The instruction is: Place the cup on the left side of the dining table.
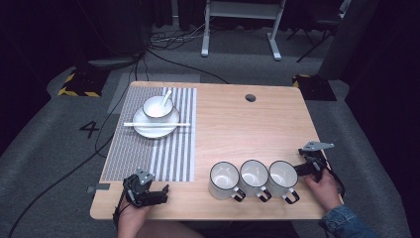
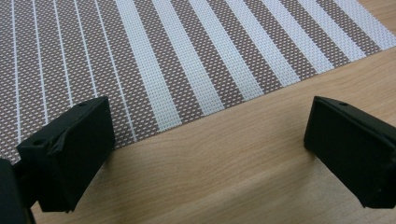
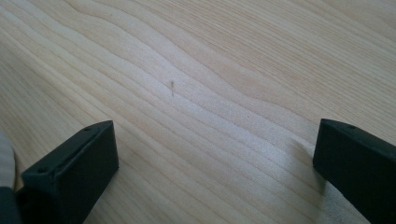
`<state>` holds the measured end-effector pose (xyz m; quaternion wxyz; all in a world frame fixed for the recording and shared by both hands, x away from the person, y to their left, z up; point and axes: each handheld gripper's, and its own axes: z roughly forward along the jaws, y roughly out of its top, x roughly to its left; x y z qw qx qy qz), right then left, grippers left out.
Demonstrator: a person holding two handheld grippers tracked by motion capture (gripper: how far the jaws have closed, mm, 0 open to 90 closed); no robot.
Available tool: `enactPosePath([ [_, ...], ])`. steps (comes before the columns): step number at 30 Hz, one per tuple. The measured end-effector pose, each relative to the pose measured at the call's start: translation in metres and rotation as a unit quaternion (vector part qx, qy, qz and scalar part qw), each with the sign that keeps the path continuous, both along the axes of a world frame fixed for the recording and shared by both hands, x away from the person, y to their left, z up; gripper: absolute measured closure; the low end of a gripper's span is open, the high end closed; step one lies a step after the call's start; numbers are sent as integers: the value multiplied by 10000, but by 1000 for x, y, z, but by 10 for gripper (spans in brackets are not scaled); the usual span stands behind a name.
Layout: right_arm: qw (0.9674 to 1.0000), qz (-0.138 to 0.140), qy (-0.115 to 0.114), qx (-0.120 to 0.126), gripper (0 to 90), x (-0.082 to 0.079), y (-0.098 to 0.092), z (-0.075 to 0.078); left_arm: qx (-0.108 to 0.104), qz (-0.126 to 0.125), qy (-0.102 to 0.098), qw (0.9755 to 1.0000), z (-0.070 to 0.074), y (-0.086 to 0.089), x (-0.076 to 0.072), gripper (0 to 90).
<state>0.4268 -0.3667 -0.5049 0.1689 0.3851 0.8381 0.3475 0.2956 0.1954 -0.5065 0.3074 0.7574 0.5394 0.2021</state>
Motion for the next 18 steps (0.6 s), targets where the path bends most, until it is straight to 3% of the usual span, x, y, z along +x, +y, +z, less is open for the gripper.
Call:
enactPosePath([
  [5,10000,-5,1,3,3,0,0,0,231,64,-91,9997,1,-4,-1,0],
  [9,10000,7,-6,-2,2,0,0,0,274,82,-239,9993,3,-9,0,0],
  [12,10000,-2,2,1,2,0,0,0,166,60,-291,9994,4,-10,-1,0],
  [18,10000,-7,-3,-1,3,0,0,0,-253,-33,-952,9951,11,-10,-6,0],
])
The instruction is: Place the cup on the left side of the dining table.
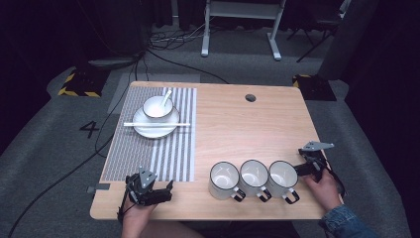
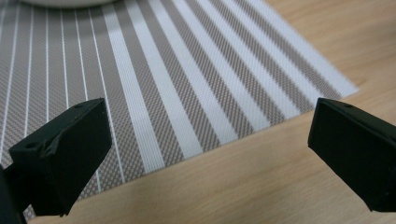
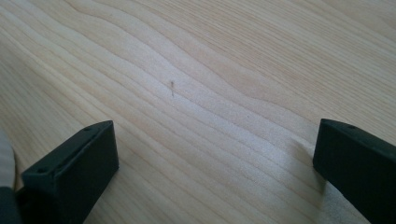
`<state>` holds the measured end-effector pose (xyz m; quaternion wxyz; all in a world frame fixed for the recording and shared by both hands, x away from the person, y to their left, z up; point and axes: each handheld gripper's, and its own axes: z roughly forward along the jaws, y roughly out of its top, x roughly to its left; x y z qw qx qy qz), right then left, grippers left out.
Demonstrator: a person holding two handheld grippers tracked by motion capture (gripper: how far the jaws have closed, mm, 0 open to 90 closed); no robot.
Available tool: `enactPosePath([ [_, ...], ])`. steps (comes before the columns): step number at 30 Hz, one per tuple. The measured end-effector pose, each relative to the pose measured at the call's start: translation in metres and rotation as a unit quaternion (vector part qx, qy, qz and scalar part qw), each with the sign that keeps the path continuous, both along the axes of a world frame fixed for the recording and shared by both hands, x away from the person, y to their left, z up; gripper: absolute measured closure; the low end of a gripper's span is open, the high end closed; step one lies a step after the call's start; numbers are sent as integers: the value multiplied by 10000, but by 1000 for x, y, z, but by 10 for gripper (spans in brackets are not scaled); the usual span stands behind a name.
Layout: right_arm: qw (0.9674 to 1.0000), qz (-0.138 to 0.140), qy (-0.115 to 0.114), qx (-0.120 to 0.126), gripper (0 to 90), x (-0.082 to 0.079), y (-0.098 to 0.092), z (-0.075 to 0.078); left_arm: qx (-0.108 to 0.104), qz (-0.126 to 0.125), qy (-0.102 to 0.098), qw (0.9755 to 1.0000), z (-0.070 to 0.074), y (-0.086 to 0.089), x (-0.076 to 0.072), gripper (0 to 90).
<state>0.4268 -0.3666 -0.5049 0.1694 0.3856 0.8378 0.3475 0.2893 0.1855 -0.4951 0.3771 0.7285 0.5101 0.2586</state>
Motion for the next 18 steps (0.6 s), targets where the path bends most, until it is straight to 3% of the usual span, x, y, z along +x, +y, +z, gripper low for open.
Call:
enactPosePath([
  [1,10000,23,-13,-7,2,0,0,0,-168,23,-236,9996,2,1,-3,0],
  [2,10000,23,-13,-7,2,0,0,0,-168,23,-236,9996,2,1,-3,0],
  [3,10000,2,6,5,2,0,0,0,-267,43,-369,9990,3,1,-4,0],
  [4,10000,4,4,6,3,0,0,0,-378,99,-655,9971,5,0,-7,0],
  [5,10000,4,4,6,3,0,0,0,-378,99,-655,9971,5,0,-7,0],
  [7,10000,5,4,5,2,0,0,0,-414,78,-866,9954,8,0,-9,0],
  [12,10000,10,2,3,3,0,0,0,-520,-91,-1140,9921,13,-3,-14,10],
  [18,10000,24,-8,-7,3,0,0,0,-646,-219,-1219,9902,16,-5,-16,14],
])
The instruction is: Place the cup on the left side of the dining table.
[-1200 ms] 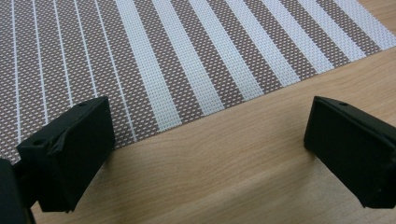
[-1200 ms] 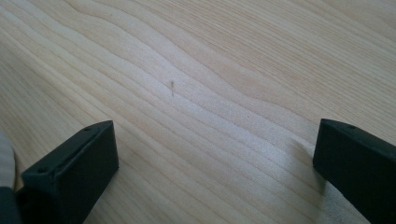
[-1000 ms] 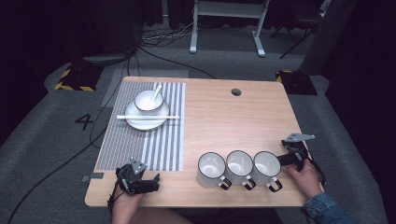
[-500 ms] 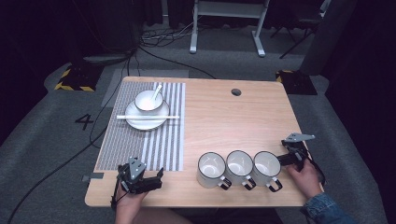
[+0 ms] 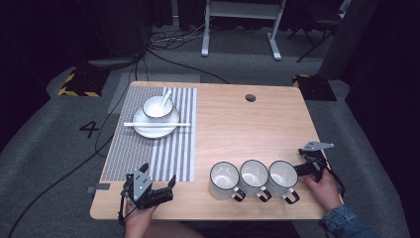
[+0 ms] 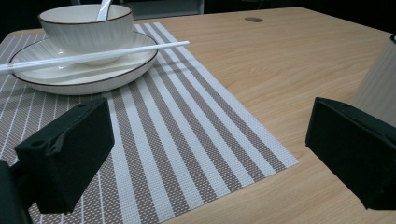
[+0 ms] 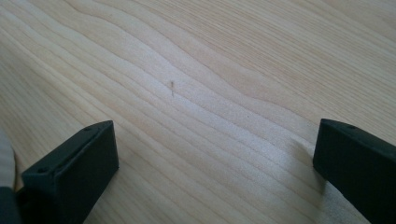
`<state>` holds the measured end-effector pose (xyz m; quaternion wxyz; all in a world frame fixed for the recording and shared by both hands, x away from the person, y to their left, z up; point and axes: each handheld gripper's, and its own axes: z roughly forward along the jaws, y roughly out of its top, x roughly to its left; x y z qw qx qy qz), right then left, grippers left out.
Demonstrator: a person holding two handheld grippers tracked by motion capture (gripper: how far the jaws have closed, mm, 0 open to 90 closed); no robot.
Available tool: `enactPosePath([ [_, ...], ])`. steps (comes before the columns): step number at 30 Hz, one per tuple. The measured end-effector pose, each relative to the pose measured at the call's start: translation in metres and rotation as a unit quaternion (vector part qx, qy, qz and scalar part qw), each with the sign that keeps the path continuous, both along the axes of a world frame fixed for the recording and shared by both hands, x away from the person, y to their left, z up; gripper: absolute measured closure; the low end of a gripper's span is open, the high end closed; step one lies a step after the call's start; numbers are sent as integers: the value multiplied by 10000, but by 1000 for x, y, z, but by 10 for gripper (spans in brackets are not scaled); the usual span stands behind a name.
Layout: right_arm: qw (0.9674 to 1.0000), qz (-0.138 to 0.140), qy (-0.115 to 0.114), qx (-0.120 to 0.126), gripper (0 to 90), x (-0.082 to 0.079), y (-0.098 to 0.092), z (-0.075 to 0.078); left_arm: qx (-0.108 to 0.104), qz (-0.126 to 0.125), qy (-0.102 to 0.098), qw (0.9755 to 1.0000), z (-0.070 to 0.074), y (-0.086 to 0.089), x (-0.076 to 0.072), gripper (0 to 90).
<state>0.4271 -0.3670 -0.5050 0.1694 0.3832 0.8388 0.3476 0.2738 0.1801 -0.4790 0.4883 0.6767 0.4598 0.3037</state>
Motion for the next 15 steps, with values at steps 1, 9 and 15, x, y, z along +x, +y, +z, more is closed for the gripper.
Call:
enactPosePath([
  [1,10000,-4,-6,3,2,0,0,0,-11,-15,11,10000,1,-1,0,14],
  [9,10000,-21,14,11,3,0,0,0,-135,-455,-11,9989,9,-21,-2,17],
  [15,10000,-23,7,9,2,0,0,0,-271,-818,10,9963,19,-39,0,20],
])
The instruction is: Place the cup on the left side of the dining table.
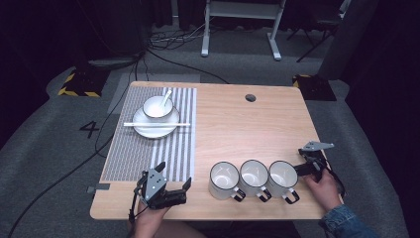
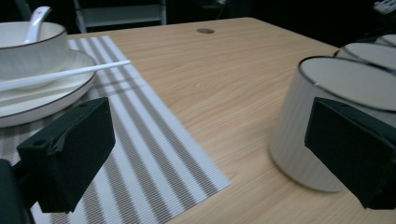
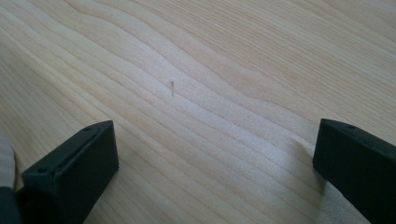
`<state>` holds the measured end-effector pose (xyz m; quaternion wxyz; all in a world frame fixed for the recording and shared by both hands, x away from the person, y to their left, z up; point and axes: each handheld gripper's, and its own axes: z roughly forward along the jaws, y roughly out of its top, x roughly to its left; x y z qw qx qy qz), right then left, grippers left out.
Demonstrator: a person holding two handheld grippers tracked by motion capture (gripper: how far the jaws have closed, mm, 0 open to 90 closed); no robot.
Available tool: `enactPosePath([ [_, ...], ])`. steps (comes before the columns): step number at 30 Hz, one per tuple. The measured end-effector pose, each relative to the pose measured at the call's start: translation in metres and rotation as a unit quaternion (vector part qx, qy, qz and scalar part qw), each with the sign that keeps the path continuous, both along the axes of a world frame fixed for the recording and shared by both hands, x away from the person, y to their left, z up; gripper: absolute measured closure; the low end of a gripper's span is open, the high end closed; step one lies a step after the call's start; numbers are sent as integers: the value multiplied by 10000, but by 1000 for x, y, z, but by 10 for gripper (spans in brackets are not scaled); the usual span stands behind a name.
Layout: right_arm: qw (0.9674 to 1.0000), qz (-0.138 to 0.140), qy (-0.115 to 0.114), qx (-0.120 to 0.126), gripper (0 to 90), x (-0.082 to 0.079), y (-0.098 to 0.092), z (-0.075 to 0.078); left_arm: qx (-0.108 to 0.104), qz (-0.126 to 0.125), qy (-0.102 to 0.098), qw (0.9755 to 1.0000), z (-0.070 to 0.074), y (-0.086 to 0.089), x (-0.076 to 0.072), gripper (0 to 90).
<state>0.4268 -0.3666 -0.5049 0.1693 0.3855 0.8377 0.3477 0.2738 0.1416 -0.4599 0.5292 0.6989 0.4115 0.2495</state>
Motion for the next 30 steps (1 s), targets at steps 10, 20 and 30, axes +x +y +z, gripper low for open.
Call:
enactPosePath([
  [10,10000,7,8,0,3,0,0,0,-229,-649,31,9976,8,-32,0,32],
  [20,10000,28,-20,-17,2,0,-1,0,-189,-1220,192,9922,6,-59,3,32],
  [30,10000,25,-15,-15,3,0,0,0,114,-1657,454,9851,-5,-84,14,24],
])
